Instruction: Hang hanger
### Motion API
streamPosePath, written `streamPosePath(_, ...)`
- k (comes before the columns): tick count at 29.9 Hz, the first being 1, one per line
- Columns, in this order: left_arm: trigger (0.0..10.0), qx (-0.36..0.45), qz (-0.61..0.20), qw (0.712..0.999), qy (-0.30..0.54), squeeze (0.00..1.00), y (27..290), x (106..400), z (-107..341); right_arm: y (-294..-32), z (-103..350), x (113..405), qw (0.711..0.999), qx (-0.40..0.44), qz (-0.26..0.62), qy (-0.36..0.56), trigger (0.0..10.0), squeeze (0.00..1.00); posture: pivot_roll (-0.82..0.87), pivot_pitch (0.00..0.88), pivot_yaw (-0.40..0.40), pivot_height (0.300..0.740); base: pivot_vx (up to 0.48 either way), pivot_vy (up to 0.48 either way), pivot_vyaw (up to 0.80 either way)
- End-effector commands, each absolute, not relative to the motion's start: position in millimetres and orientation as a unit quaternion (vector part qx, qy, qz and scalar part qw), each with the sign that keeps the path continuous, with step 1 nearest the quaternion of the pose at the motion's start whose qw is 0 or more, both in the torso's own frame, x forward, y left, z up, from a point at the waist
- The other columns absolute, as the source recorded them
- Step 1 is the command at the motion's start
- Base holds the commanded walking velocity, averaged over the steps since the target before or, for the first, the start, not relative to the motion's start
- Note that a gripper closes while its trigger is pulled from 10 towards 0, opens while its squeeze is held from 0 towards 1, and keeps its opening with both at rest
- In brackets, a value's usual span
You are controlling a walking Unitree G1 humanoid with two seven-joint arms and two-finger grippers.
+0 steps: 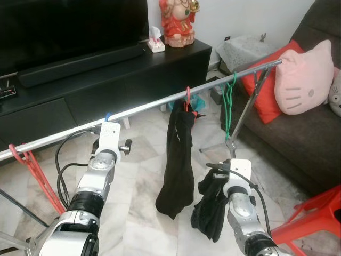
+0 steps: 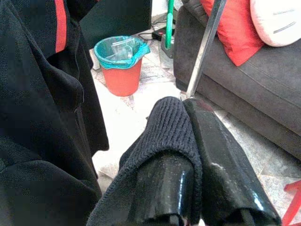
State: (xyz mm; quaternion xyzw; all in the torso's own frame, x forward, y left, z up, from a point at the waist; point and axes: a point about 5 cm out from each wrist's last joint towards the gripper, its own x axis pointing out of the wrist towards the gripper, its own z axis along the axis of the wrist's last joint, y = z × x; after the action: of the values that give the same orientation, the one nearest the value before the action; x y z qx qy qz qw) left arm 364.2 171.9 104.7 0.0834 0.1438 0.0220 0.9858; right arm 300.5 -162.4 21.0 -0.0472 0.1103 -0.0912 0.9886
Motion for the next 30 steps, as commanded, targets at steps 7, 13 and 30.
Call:
streamPosePath(7, 10.0, 0.071, 0.042, 0.985, 0.150, 0.00, 172.9, 366.2, 97.3, -160.5, 27.3, 306.5, 0.990, -0.042, -0.087, 0.100, 10.0, 0.00, 0.05, 0.000, -0.006, 0.740, 0.000, 0.000, 0.00)
streamPosePath(13, 10.0, 0.069, 0.040, 0.985, 0.151, 0.00, 170.6, 366.1, 93.5, -160.5, 27.3, 306.5, 0.990, -0.042, -0.086, 0.100, 10.0, 0.00, 0.05, 0.000, -0.006, 0.740, 0.000, 0.000, 0.00)
streamPosePath(30, 0.0, 0.067, 0.039, 0.986, 0.151, 0.00, 171.0, 364.5, 87.2, -159.9, 27.0, 307.0, 0.990, -0.042, -0.083, 0.103, 10.0, 0.00, 0.05, 0.000, -0.015, 0.740, 0.000, 0.000, 0.00)
